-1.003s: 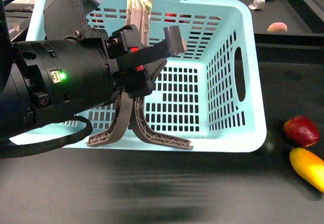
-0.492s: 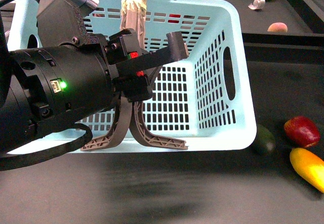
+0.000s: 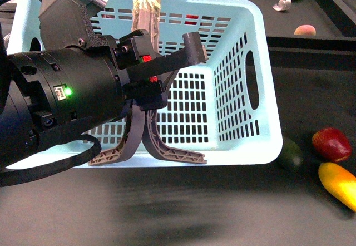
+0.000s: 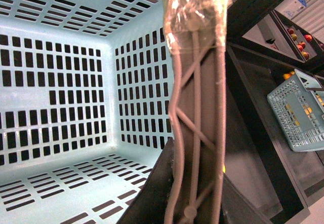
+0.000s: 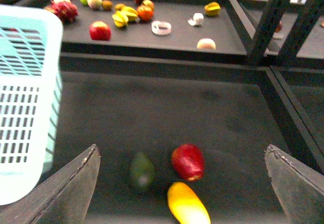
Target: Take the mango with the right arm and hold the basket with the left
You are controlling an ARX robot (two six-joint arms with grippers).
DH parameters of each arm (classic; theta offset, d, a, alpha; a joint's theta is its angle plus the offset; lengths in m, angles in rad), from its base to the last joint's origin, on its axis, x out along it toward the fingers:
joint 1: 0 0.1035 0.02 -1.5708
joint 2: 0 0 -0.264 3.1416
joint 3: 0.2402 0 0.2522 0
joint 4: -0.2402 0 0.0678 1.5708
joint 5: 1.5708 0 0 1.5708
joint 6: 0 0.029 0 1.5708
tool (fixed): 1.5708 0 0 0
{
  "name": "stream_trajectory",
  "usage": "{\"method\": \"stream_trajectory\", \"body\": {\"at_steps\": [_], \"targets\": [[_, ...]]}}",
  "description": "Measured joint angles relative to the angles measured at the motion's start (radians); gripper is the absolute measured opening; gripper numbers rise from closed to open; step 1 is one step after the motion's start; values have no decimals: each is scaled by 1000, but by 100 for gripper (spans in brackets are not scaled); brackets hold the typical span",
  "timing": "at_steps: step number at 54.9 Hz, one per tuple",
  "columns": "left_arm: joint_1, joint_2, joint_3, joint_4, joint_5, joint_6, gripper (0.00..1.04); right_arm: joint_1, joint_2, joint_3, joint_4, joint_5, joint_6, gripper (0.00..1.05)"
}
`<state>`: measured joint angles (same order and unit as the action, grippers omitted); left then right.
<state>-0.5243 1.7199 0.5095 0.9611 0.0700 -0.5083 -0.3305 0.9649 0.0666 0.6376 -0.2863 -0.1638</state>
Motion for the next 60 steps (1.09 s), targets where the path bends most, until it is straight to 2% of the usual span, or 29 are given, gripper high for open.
{"method": "stream_trajectory", "body": {"at_steps": [9,17,33,60], "targets": [[0,0,0,1,0,0,6,-27,520,100,270,10,-95,97],[0,0,0,1,0,0,6,-29,861,182,349,42,-152,97],[0,0,0,1,0,0,6,-27,1244,390,318,108,-207,97],[0,0,0,1,0,0,6,3,1550,745,127,209,-206,97]]}}
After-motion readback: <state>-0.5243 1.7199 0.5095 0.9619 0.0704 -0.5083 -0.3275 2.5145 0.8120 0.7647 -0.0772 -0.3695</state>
